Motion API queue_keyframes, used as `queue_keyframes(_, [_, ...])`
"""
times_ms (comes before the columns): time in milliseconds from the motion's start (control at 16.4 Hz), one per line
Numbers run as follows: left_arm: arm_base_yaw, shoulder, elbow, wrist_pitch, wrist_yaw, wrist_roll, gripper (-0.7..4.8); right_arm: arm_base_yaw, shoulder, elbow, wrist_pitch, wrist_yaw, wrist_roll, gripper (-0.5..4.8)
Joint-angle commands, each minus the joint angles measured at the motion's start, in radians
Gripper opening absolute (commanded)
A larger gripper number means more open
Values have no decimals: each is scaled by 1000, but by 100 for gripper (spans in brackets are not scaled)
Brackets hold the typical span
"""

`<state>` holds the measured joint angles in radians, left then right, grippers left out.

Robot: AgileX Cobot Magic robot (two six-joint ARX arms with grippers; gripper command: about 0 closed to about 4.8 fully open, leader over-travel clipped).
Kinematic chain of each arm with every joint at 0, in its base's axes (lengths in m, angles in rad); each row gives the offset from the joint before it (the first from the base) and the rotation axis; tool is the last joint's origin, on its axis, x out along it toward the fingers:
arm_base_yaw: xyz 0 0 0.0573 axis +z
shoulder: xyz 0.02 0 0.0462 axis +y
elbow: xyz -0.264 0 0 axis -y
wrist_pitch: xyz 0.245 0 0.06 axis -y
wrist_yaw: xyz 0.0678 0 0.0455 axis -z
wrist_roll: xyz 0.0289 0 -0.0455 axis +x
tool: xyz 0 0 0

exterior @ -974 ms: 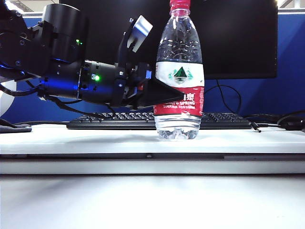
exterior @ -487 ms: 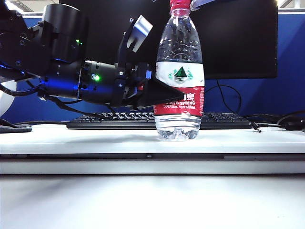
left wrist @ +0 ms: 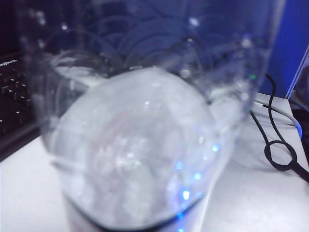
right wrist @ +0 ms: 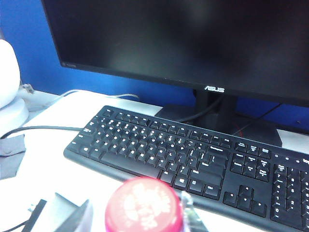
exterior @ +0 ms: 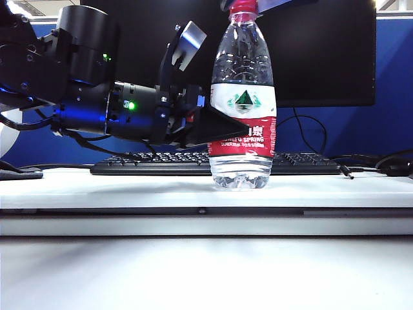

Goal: Unscrew the cap from the plastic bottle on the table.

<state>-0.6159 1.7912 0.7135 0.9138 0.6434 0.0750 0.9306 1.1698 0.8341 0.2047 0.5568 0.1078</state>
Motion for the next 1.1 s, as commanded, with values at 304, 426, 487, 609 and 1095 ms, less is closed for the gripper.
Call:
queue_keyframes(304, [0, 8, -7, -60, -10, 0, 35, -1, -3, 3, 24, -27, -8, 143])
queue_keyframes(426, [0, 8, -7, -60, -10, 0, 35, -13, -3, 3, 1, -61, -12, 143])
queue_keyframes(487, [0, 8, -7, -60, -10, 0, 35, -23, -3, 3, -8, -70, -12, 143])
queue_keyframes(609, [0, 8, -7, -62, -11, 0, 35, -29, -5, 3, -5, -71, -12, 143])
queue_keyframes(1095, [0, 8, -7, -67, -11, 0, 35, -103, -31, 3, -53, -329, -81, 143])
